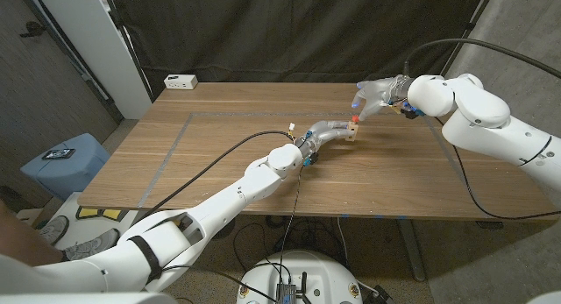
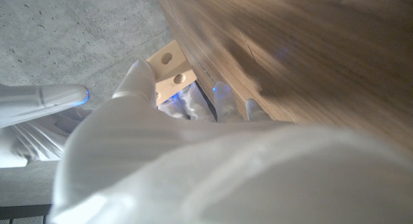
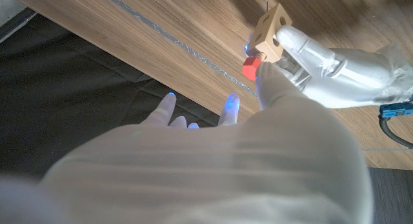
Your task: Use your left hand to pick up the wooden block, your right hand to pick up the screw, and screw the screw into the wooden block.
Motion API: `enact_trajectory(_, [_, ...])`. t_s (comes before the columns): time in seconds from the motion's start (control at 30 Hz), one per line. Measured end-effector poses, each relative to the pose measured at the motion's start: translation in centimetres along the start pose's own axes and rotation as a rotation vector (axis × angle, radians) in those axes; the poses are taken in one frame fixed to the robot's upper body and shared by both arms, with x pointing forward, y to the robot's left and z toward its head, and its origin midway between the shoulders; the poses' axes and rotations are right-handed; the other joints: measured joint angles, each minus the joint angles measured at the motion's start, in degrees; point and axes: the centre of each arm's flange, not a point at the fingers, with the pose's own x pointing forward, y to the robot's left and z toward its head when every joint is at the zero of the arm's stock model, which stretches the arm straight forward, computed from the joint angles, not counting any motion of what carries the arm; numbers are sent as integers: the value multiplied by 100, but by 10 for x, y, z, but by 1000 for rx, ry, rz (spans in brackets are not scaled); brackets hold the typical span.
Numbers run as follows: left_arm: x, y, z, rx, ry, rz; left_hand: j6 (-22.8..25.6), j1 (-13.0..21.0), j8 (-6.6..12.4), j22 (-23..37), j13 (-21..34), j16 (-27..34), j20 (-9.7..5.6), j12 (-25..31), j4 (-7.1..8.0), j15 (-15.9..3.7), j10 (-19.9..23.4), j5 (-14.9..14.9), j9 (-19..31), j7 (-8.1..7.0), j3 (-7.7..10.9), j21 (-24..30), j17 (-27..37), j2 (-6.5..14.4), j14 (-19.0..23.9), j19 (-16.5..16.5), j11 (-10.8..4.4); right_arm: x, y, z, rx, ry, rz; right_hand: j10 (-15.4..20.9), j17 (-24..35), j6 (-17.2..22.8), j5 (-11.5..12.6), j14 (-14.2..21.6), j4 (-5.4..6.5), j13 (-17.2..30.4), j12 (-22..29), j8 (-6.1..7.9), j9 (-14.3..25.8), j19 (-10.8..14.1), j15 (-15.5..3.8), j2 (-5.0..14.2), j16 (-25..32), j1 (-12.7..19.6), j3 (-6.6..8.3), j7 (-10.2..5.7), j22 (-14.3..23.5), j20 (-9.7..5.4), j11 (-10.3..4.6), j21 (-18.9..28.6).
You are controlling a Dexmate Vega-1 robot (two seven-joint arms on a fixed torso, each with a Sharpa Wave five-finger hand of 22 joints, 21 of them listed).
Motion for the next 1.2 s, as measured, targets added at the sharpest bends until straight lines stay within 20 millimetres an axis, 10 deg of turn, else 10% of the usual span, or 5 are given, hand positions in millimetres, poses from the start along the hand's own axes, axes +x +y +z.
enact_trajectory(1.2, [1, 1, 1, 10, -18, 6, -4, -17, -7, 0, 26, 0, 0, -2, -9, 0, -1, -8, 4, 4, -9, 0, -1, 17, 0, 0, 1, 8, -7, -10, 53, -7, 73, 0, 2, -31, 0, 0, 24, 0, 0, 44, 25, -12, 1, -31, 0, 76, 23, 32, 0, 12, 1, 0])
